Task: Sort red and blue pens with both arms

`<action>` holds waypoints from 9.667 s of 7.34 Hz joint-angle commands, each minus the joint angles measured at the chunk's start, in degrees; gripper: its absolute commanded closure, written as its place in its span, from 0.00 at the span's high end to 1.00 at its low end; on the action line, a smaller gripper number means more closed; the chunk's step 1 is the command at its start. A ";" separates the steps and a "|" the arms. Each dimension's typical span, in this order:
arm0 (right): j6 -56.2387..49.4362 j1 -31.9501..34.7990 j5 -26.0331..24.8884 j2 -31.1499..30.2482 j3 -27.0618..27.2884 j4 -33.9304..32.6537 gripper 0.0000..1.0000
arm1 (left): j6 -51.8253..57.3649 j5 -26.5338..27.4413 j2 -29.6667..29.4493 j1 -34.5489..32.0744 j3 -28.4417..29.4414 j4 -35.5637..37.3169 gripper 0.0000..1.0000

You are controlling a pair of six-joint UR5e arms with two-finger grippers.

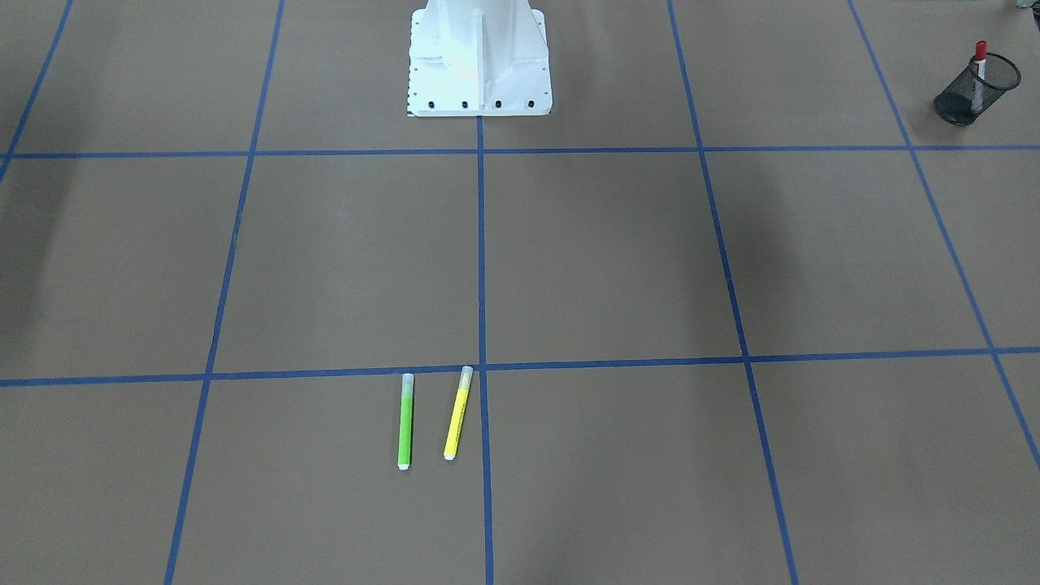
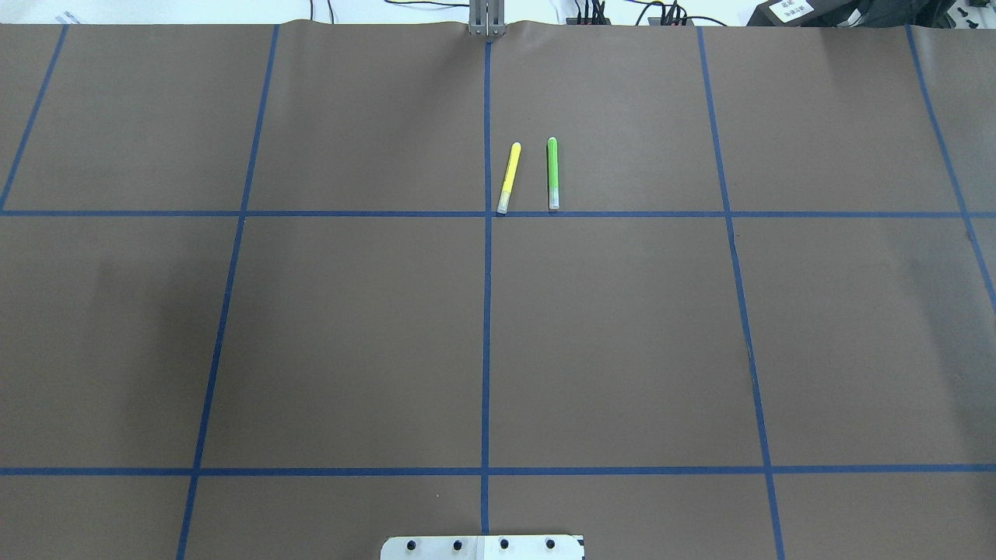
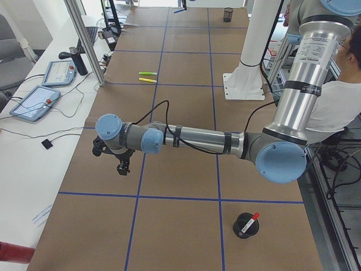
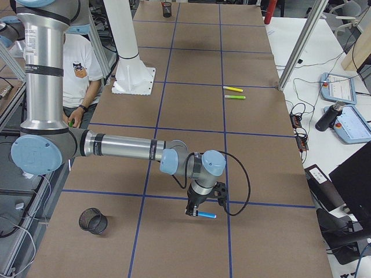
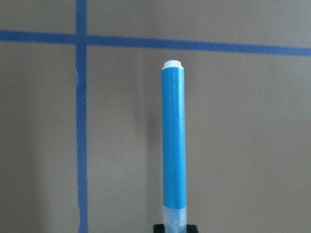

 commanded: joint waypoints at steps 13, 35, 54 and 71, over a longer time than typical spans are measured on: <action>-38.60 13.47 -11.92 -15.99 7.57 -45.92 0.00 | -0.42 -0.61 2.32 0.33 -2.89 -5.84 1.00; -33.25 12.77 3.79 -8.80 -5.00 -28.40 1.00 | -2.10 0.00 1.96 0.33 -3.07 -5.92 1.00; 6.48 -4.37 11.10 7.66 6.78 3.03 1.00 | -2.18 4.14 8.99 0.15 -11.60 5.68 1.00; 7.17 -4.19 11.28 5.54 9.06 3.29 1.00 | -2.18 4.58 8.91 0.24 -12.21 3.83 1.00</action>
